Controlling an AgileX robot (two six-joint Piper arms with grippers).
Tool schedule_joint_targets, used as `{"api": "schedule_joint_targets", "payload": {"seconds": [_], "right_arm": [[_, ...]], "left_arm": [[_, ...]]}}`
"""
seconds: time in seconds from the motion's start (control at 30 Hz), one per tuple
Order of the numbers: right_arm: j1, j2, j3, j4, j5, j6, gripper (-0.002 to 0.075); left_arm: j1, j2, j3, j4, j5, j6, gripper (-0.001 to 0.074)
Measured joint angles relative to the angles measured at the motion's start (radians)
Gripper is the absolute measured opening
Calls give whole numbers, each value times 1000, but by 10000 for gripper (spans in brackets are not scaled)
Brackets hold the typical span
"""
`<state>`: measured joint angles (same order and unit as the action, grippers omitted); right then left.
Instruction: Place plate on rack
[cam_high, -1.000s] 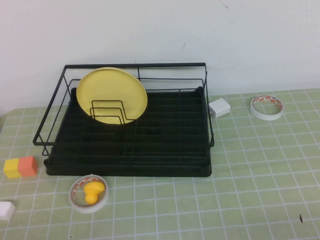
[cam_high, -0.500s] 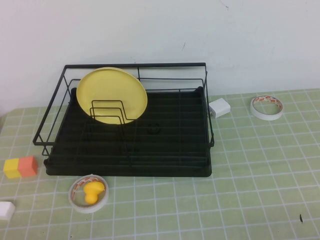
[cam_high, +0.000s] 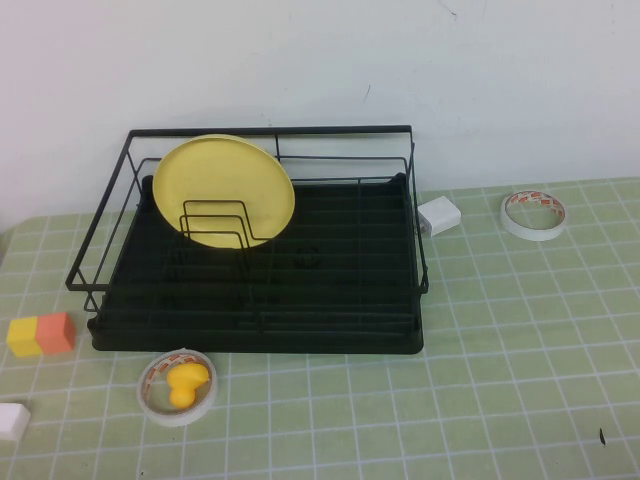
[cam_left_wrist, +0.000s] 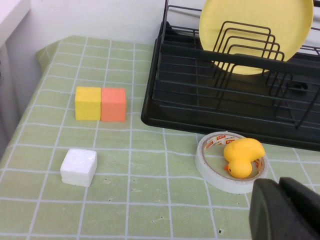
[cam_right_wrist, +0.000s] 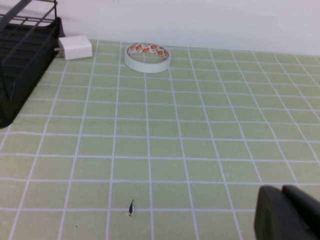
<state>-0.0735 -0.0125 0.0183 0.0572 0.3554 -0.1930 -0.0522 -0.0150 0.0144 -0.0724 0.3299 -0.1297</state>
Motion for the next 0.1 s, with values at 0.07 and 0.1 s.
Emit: {"api": "schedule_joint_targets", "payload": {"seconds": [0.07, 0.1], "right_arm": [[0, 0, 0, 0, 0, 0, 0], [0, 0, 0, 0, 0, 0, 0]], "left_arm": [[0, 0, 0, 0, 0, 0, -1], [0, 0, 0, 0, 0, 0, -1]]}}
